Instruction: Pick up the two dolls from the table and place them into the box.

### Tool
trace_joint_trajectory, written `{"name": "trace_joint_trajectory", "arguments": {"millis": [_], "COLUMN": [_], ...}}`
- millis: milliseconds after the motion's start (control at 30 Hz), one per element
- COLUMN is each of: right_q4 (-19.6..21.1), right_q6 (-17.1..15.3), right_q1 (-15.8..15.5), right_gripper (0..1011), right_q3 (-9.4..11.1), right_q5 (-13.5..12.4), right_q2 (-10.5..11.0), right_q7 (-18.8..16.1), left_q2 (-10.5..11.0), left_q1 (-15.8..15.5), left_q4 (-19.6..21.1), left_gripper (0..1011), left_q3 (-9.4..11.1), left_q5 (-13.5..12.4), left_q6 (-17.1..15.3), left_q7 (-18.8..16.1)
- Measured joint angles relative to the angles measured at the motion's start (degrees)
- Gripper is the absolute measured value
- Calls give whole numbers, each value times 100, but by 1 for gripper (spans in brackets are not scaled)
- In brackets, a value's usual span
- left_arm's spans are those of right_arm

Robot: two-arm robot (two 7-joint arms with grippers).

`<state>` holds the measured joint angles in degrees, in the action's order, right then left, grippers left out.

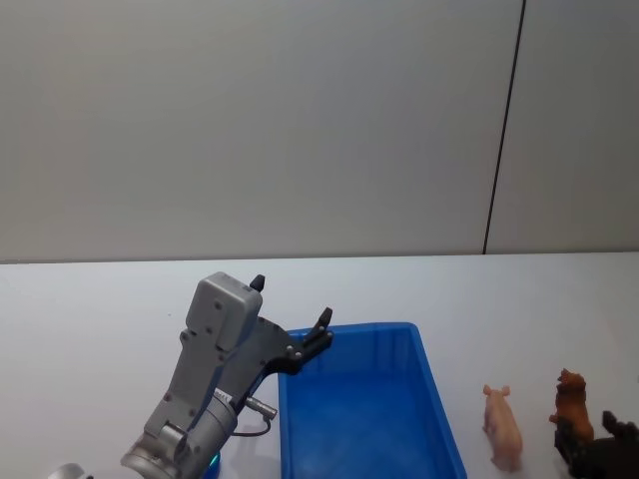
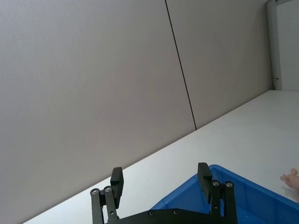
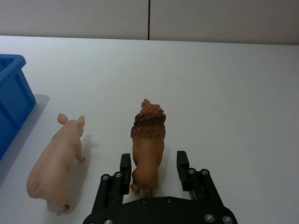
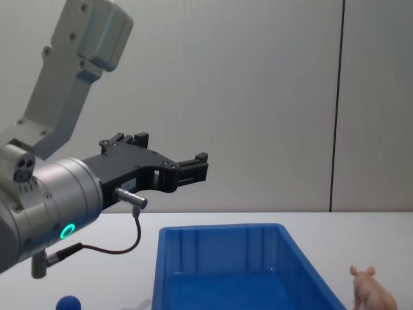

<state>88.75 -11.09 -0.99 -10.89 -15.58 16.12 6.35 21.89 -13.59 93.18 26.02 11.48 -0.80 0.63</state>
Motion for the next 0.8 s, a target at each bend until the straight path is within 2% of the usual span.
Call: {"name": "trace_joint_trajectory", "arguments": {"millis": [33,67,167,333,800], "right_q4": [-16,-42,-73,-89,363], "right_q6": [0,0,1,37,259], "right_q1": [3,8,13,22,33], "right_gripper": [619,561,505,321,299], "right_q3": [-1,-4,-7,-11,-15], "right_q5": [-8,-27,-47,-63,98], "right_q2": [-6,-16,-33,-60,-84], "right_q7": [-12,-38,-66,-130,-277], "left_q2": [0,0,0,0,0], "left_q1": [0,0,0,0,0], "left_q4": [0,0,0,0,0], "left_gripper": [1001,1001,1001,1001,1001], "left_q3": [0,0,0,0,0], "left_q5": [0,0,0,0,0], "left_q6": [0,0,0,0,0], "left_q7": [0,0,0,0,0]}}
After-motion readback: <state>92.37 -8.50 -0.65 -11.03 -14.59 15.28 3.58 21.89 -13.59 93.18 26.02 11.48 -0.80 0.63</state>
